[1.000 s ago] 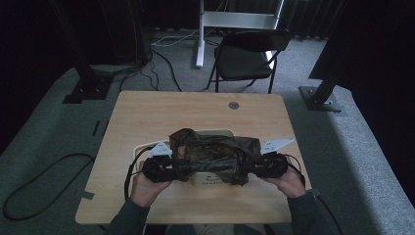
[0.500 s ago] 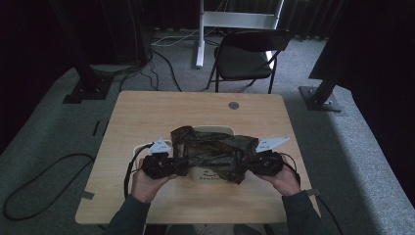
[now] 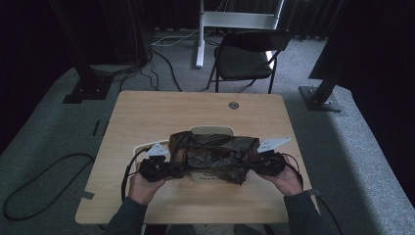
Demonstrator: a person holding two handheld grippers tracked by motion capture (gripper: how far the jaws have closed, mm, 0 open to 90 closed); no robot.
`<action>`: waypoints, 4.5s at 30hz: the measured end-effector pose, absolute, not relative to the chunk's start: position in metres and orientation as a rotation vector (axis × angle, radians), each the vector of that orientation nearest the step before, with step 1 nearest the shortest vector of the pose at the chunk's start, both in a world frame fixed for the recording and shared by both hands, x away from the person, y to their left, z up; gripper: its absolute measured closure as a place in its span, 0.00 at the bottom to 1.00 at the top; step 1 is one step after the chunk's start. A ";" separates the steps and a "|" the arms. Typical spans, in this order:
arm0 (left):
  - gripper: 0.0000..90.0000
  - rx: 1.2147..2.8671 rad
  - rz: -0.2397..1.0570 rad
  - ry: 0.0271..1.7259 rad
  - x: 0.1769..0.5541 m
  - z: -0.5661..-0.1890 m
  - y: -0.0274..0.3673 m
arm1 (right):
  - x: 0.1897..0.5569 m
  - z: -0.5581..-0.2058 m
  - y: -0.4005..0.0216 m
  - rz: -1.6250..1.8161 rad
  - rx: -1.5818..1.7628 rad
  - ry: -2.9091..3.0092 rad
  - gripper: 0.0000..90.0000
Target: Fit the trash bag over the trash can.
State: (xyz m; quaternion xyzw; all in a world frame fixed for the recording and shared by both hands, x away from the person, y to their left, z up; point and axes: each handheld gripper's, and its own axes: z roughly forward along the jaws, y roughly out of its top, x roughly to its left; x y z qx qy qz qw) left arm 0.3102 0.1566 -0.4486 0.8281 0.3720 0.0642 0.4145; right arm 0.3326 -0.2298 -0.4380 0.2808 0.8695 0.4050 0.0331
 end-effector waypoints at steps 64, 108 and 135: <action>1.00 1.944 0.454 0.984 0.356 -0.407 0.149 | 0.356 -0.414 -0.236 1.236 0.992 2.405 0.62; 1.00 1.858 0.494 1.032 0.369 -0.397 0.149 | 0.379 -0.390 -0.226 1.122 0.961 2.281 0.93; 1.00 1.898 0.456 1.219 0.417 -0.440 0.144 | 0.436 -0.424 -0.212 1.247 1.127 2.397 0.97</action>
